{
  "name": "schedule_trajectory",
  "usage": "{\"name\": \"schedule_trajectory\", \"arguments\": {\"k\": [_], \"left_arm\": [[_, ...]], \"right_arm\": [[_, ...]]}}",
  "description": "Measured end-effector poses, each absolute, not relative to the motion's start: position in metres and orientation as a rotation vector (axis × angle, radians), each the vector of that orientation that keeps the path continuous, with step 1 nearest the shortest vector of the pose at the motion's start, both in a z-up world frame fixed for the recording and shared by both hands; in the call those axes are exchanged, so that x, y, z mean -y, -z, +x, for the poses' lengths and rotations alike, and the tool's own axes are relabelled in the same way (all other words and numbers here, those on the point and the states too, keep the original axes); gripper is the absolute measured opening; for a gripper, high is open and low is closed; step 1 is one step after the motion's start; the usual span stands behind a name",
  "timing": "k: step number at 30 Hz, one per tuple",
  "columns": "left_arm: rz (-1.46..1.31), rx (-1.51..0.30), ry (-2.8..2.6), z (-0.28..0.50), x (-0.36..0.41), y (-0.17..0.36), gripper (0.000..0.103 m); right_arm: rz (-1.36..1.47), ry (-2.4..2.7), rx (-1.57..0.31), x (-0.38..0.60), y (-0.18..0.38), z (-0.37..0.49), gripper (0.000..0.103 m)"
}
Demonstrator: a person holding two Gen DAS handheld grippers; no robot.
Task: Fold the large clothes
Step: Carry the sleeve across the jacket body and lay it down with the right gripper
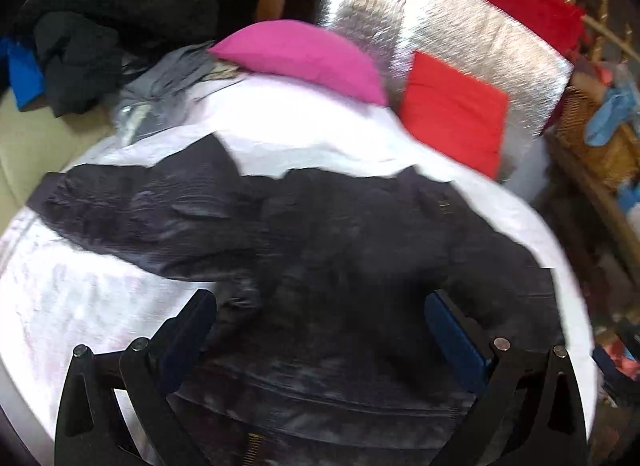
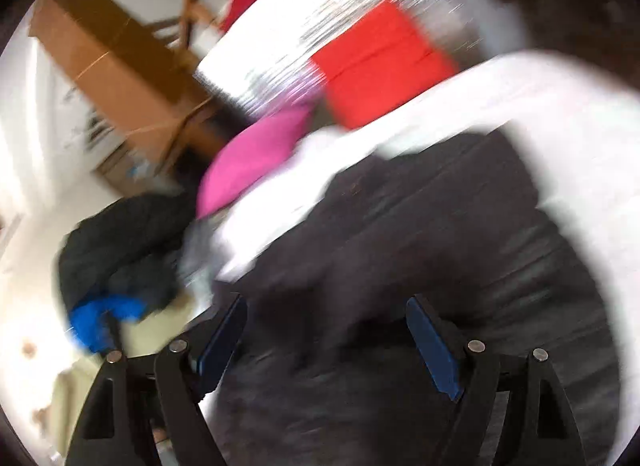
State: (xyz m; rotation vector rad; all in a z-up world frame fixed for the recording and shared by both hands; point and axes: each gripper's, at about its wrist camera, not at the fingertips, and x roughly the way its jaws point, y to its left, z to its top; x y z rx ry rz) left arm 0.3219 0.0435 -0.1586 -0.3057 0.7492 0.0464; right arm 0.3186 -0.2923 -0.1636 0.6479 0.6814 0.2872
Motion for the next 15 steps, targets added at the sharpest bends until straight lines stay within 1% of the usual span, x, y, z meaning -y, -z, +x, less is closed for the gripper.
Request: {"name": "schedule_trajectory", "arguments": {"k": [2,4,7,11,15], "left_arm": [[-0.306,-0.733,-0.003,0.319,-0.034,0.155,0.103],[-0.292,-0.749,0.007,0.322,-0.028,0.158,0.103],[-0.291,-0.859,0.014,0.339,-0.025,0.179,0.103],[-0.351,-0.946,0.002,0.348,-0.042,0.199,0.103],[-0.336,-0.952,0.005,0.344,-0.053,0.205,0.103]], "right_arm": [[0.673,-0.17,-0.658,0.328,0.167,0.322,0.084],[0.707,-0.095,-0.676,0.356,0.176,0.333,0.084],[0.71,-0.016,-0.711,0.386,0.191,0.352,0.084],[0.727,-0.057,-0.78,0.4,0.213,0.379,0.084],[0.697,-0.09,-0.824,0.401,0.228,0.398,0.084]]}}
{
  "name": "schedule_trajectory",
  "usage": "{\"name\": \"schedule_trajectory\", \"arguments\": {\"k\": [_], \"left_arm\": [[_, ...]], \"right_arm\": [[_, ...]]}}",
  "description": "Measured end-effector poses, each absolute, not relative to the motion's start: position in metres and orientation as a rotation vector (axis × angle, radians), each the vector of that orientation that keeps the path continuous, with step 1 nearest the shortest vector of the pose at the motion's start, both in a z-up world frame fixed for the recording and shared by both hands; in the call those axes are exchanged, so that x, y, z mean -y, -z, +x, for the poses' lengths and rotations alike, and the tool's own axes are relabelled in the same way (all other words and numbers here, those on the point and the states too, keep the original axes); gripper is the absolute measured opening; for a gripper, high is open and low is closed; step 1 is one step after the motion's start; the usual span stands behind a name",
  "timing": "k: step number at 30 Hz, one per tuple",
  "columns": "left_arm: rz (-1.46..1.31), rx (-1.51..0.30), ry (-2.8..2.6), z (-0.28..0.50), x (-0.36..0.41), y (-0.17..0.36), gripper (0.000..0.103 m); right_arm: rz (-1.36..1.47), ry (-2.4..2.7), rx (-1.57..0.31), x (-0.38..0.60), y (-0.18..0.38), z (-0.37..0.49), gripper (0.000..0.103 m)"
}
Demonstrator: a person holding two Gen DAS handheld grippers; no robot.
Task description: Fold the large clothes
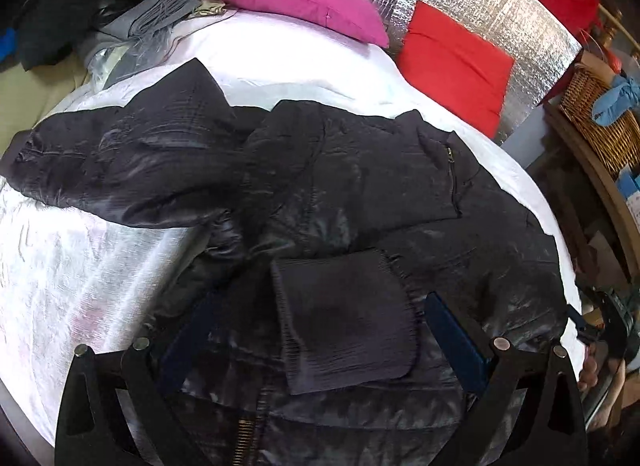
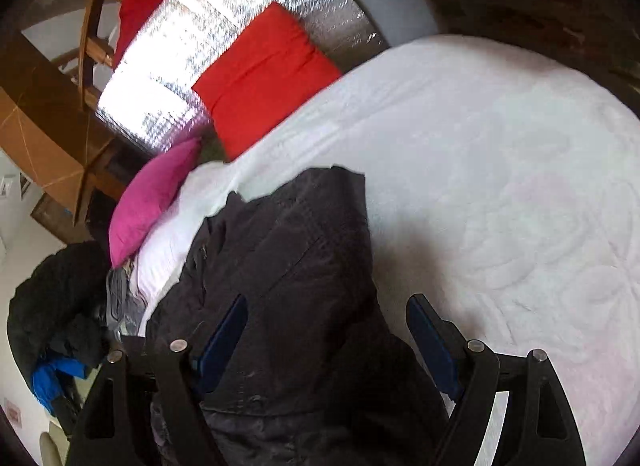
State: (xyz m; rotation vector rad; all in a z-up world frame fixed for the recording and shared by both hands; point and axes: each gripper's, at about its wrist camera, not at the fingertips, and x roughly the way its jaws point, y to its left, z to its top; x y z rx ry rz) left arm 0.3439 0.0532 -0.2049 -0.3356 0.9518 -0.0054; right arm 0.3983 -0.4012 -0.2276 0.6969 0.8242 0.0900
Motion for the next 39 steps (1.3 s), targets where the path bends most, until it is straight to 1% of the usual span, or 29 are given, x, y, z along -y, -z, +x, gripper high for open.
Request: {"name": "schedule_trajectory", "arguments": {"k": [1,3,4,5,7,9,10,11,13,17,18,19,20,21,22,23,24,25,26,29,32,35,37,39], "left_arm": [[-0.309,-0.963,0.003,0.344,-0.053,0.207,0.102],[-0.274,-1.002,0.01,0.343,-0.051,0.216,0.088],[-0.274,-1.023,0.022,0.344,-0.051,0.22,0.07],[-0.279,-1.067,0.05,0.344,-0.049,0.228,0.058],[-0.295,-1.121,0.082,0.346,-0.047,0.238,0.057],[-0.293,-1.115,0.081,0.344,-0.048,0.237,0.057],[-0.289,-1.111,0.083,0.344,-0.048,0.236,0.06],[-0.289,-1.113,0.093,0.346,-0.048,0.236,0.066],[-0.317,-1.125,0.104,0.347,-0.049,0.239,0.072],[-0.336,-1.094,0.113,0.348,-0.046,0.235,0.071],[-0.335,-1.085,0.119,0.35,-0.042,0.234,0.071],[-0.328,-1.07,0.12,0.351,-0.038,0.232,0.064],[-0.314,-1.061,0.108,0.353,-0.036,0.232,0.052],[-0.301,-1.055,0.093,0.357,-0.033,0.231,0.046],[-0.298,-1.051,0.081,0.359,-0.034,0.231,0.038],[-0.305,-1.044,0.073,0.36,-0.035,0.23,0.032],[-0.312,-1.03,0.063,0.362,-0.037,0.229,0.028],[-0.311,-1.015,0.051,0.363,-0.038,0.229,0.02],[-0.301,-0.996,0.025,0.365,-0.039,0.226,0.014],[-0.268,-0.943,-0.019,0.369,-0.043,0.215,0.009],[-0.22,-0.872,-0.106,0.374,-0.052,0.203,0.008],[-0.204,-0.858,-0.174,0.379,-0.06,0.201,0.007],[-0.227,-0.883,-0.179,0.382,-0.065,0.207,0.007],[-0.237,-0.947,-0.165,0.387,-0.064,0.218,0.011]], "right_arm": [[0.69,-0.092,-0.84,0.4,0.232,0.402,0.084],[0.677,-0.105,-0.877,0.4,0.239,0.406,0.084],[0.657,-0.101,-0.895,0.395,0.243,0.408,0.084],[0.621,-0.088,-0.915,0.39,0.246,0.409,0.084],[0.572,-0.07,-0.953,0.387,0.254,0.411,0.084],[0.584,-0.08,-0.991,0.388,0.264,0.41,0.084],[0.599,-0.09,-1.005,0.391,0.269,0.409,0.084],[0.607,-0.096,-1.014,0.394,0.272,0.407,0.084],[0.633,-0.124,-1.025,0.397,0.278,0.405,0.084],[0.747,-0.151,-1.007,0.409,0.283,0.4,0.083],[0.771,-0.153,-1.002,0.412,0.284,0.4,0.081],[0.79,-0.151,-0.997,0.414,0.284,0.399,0.079],[0.812,-0.15,-0.986,0.416,0.285,0.398,0.075],[0.826,-0.15,-0.975,0.417,0.286,0.398,0.063],[0.837,-0.156,-0.965,0.417,0.284,0.397,0.056],[0.84,-0.163,-0.961,0.415,0.283,0.398,0.05],[0.829,-0.154,-0.961,0.413,0.282,0.398,0.049],[0.809,-0.141,-0.964,0.41,0.28,0.398,0.045],[0.776,-0.128,-0.963,0.404,0.276,0.399,0.041],[0.711,-0.116,-0.942,0.395,0.262,0.398,0.036],[0.652,-0.117,-0.874,0.388,0.237,0.388,0.034],[0.596,-0.13,-0.812,0.382,0.221,0.376,0.034],[0.562,-0.092,-0.856,0.379,0.232,0.379,0.034],[0.536,-0.066,-0.918,0.375,0.246,0.386,0.034]]}}
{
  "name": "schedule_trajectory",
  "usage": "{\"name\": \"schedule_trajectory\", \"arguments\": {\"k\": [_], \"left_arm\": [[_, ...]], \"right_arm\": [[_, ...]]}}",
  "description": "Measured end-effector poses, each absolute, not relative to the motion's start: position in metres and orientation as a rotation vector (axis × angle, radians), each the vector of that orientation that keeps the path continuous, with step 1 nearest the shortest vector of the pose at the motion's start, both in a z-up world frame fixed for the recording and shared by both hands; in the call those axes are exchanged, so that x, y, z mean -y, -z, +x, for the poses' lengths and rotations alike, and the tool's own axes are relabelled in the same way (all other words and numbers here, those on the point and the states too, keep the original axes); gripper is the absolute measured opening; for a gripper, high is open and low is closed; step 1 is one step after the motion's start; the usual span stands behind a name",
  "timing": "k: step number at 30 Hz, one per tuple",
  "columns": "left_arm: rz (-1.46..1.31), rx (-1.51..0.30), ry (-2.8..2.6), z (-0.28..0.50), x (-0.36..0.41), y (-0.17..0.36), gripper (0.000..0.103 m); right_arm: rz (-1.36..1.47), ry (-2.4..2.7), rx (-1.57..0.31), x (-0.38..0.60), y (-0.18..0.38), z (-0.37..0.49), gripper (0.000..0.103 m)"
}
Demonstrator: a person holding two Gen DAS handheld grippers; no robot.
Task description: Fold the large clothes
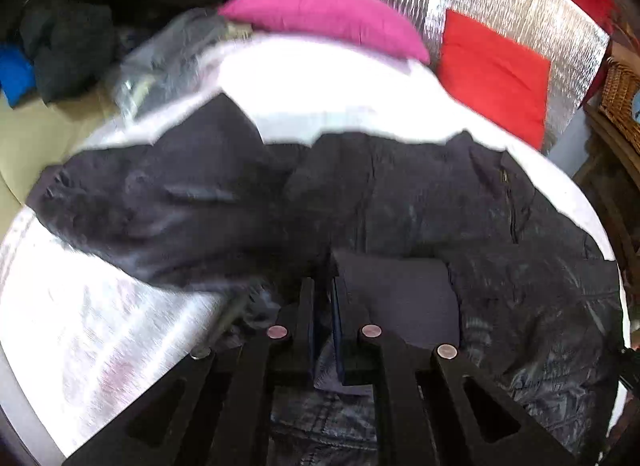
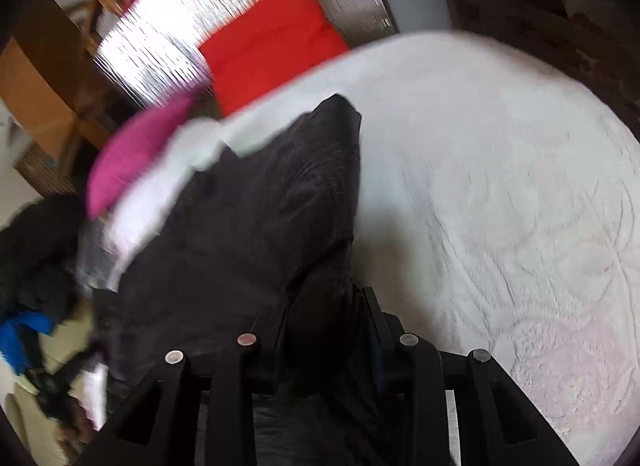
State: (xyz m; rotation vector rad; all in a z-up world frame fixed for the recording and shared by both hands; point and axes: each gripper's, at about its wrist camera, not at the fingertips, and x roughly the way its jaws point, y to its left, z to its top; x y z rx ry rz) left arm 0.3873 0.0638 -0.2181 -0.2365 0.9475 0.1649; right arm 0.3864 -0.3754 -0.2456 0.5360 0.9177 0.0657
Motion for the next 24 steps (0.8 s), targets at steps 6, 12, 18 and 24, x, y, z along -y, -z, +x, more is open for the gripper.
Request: {"name": "schedule_trajectory", "arguments": {"k": [6,12,18,24], "left_arm": [[-0.289,-1.081,-0.116,0.394,-0.065,0.241,0.068],[-0.291,-1.079,-0.048,0.395,-0.062,0.243,0.037],[-0.21,-0.971,-0.061,0.4,-0.052,0.226,0.006],[-0.113,-0.805,-0.128,0.4,-0.045,0.19,0.004]], "right_arm": [[0.575,-0.096,-0.91,0.378,0.244,0.387,0.076],[0.569,-0.041,-0.922,0.377,0.264,0.398,0.077],[0.462,-0.035,-0.898,0.356,0.256,0.403,0.049],[0.43,-0.017,-0.813,0.348,0.234,0.391,0.044]]}}
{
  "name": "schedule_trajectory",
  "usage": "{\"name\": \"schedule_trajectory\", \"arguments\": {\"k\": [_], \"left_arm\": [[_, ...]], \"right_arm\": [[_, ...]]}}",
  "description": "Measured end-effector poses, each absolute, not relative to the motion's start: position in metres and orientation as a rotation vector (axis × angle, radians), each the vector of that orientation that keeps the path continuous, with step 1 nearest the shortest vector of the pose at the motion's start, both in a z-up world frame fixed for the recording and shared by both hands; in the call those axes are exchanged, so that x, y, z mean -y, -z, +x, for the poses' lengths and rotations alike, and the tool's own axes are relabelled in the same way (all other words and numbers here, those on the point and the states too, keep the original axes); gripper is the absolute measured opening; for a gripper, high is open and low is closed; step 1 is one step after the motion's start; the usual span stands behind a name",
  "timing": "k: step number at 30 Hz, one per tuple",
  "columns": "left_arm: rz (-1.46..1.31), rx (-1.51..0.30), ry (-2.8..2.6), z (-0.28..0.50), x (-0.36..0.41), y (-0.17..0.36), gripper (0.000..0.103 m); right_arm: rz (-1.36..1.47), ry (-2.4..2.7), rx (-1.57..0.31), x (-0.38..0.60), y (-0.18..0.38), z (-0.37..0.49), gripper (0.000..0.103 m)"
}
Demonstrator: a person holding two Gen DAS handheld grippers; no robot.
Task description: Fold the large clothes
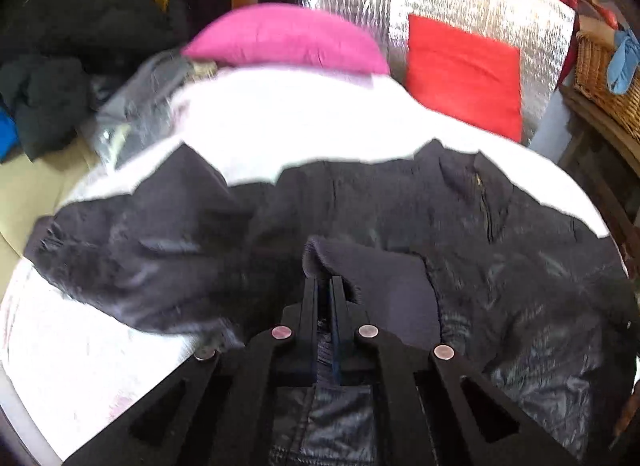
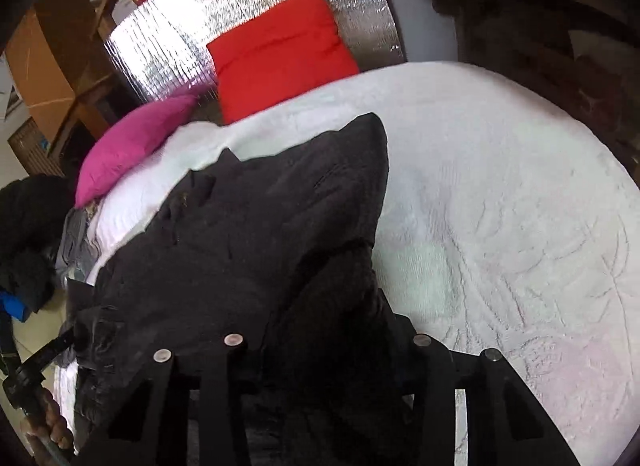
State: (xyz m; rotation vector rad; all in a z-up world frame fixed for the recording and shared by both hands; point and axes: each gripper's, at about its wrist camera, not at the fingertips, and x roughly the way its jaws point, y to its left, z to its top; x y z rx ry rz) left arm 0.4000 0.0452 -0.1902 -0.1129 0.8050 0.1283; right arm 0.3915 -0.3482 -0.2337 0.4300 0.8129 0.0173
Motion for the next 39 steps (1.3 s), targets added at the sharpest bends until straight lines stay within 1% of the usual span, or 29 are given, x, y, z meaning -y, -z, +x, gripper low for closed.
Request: {"name": "schedule_trajectory", "arguments": {"k": [3,5,8,9,10,11,12,13,14,16,18,23,25,27,28,29,31,34,36,39], "left_arm": [[-0.024,-0.734,-0.215,0.408,-0.044,0.179,0.003],[0.028,-0.748,-0.26,0.412,-0.049,0.186,0.003],[-0.009,-0.908,-0.235,0.428,-0.056,0.213,0.003],[-0.055,-0.974,-0.226,0.432,-0.061,0.222,0.003],[-0.101,-1.013,-0.212,0.432,-0.065,0.225,0.003],[-0.141,-1.027,-0.185,0.429,-0.068,0.223,0.006],[-0.173,-1.028,-0.156,0.428,-0.071,0.221,0.01],[-0.198,-1.022,-0.131,0.425,-0.073,0.216,0.027],[-0.207,-1.003,-0.12,0.418,-0.076,0.208,0.054],[-0.17,-0.963,-0.122,0.41,-0.078,0.2,0.076],[-0.115,-0.909,-0.12,0.404,-0.079,0.192,0.076],[-0.099,-0.883,-0.043,0.398,-0.072,0.185,0.076],[-0.095,-0.891,-0.01,0.4,-0.064,0.191,0.076],[-0.085,-0.919,0.013,0.403,-0.056,0.197,0.075],[-0.084,-0.932,0.016,0.405,-0.052,0.2,0.073],[-0.078,-0.965,0.013,0.411,-0.049,0.209,0.066],[-0.053,-1.012,-0.008,0.419,-0.044,0.221,0.06],[-0.032,-1.116,-0.03,0.433,-0.039,0.251,0.06],[-0.021,-1.114,-0.032,0.436,-0.037,0.256,0.062],[0.014,-1.117,-0.032,0.439,-0.033,0.259,0.071]], "right_arm": [[0.427,0.009,-0.849,0.347,0.243,0.395,0.044],[0.418,0.026,-0.882,0.345,0.253,0.4,0.044],[0.387,0.056,-0.892,0.338,0.255,0.402,0.053],[0.382,0.069,-0.89,0.337,0.254,0.401,0.061],[0.377,0.078,-0.893,0.337,0.254,0.4,0.066],[0.376,0.093,-0.896,0.337,0.253,0.399,0.07],[0.38,0.109,-0.896,0.339,0.252,0.395,0.07],[0.385,0.129,-0.894,0.34,0.249,0.39,0.07],[0.386,0.146,-0.891,0.342,0.245,0.385,0.07],[0.374,0.2,-0.86,0.343,0.229,0.374,0.07],[0.349,0.228,-0.83,0.337,0.209,0.362,0.075],[0.251,0.167,-0.794,0.288,0.164,0.368,0.078],[0.219,0.14,-0.817,0.263,0.157,0.379,0.078],[0.225,0.096,-0.88,0.244,0.163,0.395,0.078],[0.246,0.063,-0.904,0.237,0.17,0.401,0.078],[0.271,0.041,-0.931,0.23,0.18,0.408,0.078],[0.298,0.024,-0.992,0.224,0.201,0.417,0.078],[0.342,0.036,-1.102,0.222,0.242,0.433,0.078],[0.336,0.033,-1.073,0.224,0.249,0.433,0.078],[0.333,0.01,-1.078,0.225,0.249,0.432,0.08]]}}
